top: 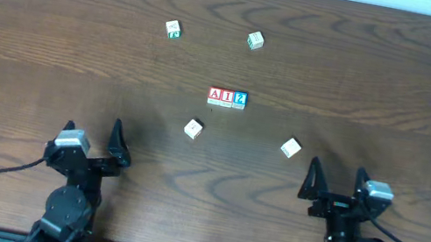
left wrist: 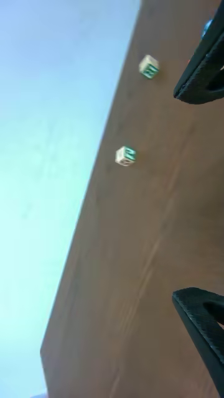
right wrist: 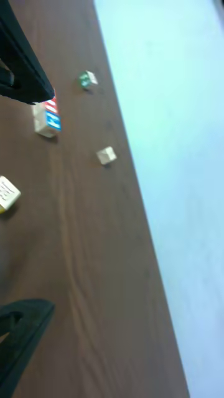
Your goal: Spell out Ai2
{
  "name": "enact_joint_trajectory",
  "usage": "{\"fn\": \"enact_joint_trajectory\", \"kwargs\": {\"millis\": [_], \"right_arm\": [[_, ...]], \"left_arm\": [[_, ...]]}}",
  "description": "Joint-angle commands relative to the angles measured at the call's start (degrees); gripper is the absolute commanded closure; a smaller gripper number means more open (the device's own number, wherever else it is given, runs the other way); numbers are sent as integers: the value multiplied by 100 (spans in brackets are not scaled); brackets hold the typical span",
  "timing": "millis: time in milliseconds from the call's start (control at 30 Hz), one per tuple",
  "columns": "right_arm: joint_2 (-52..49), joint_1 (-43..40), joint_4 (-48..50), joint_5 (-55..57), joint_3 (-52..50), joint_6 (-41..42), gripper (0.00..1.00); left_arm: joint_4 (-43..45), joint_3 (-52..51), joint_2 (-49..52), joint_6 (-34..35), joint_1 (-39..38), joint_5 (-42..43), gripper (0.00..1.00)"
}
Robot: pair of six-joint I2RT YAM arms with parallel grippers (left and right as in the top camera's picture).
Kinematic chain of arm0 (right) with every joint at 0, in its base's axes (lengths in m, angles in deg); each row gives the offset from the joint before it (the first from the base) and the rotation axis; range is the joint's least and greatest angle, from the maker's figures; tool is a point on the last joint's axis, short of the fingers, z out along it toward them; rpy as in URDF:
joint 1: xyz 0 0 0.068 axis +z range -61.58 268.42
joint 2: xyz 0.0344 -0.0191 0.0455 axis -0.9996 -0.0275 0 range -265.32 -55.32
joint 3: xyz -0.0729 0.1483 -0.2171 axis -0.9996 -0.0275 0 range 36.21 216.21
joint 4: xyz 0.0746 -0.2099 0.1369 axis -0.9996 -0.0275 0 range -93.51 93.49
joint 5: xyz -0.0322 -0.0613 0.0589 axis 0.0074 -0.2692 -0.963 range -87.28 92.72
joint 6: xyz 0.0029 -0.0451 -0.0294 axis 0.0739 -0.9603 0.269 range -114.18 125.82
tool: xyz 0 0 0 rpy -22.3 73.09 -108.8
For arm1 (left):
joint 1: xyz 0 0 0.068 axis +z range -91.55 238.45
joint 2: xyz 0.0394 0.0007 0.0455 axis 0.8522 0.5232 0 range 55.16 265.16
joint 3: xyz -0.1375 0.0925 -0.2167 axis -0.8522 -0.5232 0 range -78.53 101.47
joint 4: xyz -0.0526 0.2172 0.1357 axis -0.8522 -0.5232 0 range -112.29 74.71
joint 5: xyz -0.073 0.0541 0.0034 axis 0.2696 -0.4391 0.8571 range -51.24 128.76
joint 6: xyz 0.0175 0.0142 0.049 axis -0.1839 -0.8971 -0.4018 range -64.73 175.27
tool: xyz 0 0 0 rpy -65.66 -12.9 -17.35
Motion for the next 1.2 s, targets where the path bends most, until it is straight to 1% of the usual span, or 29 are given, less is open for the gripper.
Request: {"fn": "enact_joint_trajectory", "kwargs": {"millis": [0, 133, 400, 1167], "right_arm": [[70, -264, -20, 101, -105, 61, 1], [133, -457, -22, 101, -105, 59, 1], [212, -551, -17, 101, -107, 61, 1], [212, -555, -20, 101, -107, 61, 1]], "left_arm": [[-275, -90, -175, 22, 164, -125, 4], [-275, -90, -179, 22, 437, -125, 5], [-275, -90, -179, 22, 986, -125, 5], [-275, -90, -177, 22, 999, -125, 4]]}}
